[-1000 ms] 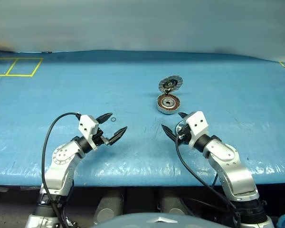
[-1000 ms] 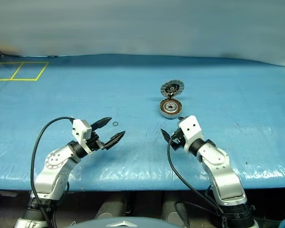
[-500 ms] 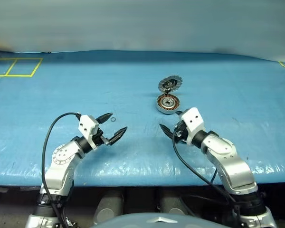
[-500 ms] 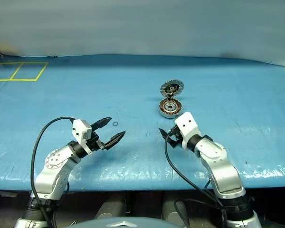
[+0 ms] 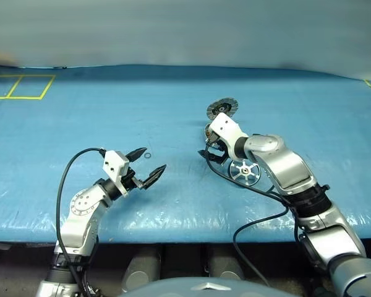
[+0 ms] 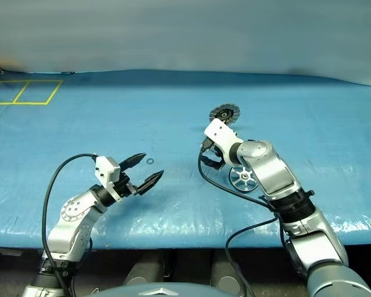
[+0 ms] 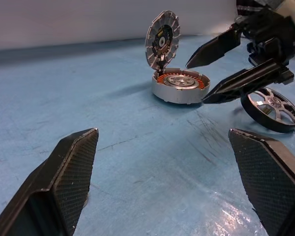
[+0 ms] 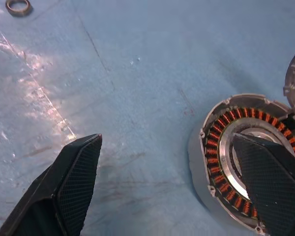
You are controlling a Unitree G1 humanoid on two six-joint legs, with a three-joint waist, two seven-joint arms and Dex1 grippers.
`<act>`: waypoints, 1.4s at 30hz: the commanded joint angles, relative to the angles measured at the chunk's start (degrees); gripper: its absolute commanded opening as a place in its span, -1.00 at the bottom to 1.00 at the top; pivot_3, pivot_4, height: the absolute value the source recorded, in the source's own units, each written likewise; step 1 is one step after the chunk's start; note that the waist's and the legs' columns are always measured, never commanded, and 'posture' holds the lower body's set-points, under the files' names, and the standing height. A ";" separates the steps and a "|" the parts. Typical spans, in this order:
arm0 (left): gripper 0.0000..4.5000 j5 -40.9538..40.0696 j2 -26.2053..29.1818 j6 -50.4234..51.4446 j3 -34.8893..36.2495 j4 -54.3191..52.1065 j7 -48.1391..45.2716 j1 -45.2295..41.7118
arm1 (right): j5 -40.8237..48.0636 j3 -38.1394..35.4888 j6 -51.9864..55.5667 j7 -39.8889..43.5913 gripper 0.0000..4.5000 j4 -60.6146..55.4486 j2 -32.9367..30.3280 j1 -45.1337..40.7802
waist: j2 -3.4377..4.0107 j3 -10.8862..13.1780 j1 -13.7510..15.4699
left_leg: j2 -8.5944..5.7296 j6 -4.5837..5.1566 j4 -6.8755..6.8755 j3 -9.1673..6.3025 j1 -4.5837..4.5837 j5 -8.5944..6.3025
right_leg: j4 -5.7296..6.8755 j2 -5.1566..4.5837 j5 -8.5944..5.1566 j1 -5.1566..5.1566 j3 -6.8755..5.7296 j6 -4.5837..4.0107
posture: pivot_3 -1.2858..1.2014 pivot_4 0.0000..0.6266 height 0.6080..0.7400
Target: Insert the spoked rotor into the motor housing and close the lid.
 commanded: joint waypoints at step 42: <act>1.00 1.54 -3.25 -5.24 0.09 1.12 1.76 4.25 | -9.02 5.90 2.38 7.00 -0.17 3.97 4.82 -8.13 | -0.11 -0.08 -1.29 | 0.10 0.01 0.05 0.24 0.04 -0.01 | 0.04 0.08 0.15 -0.14 0.17 0.14 | 0.03 -0.52 1.00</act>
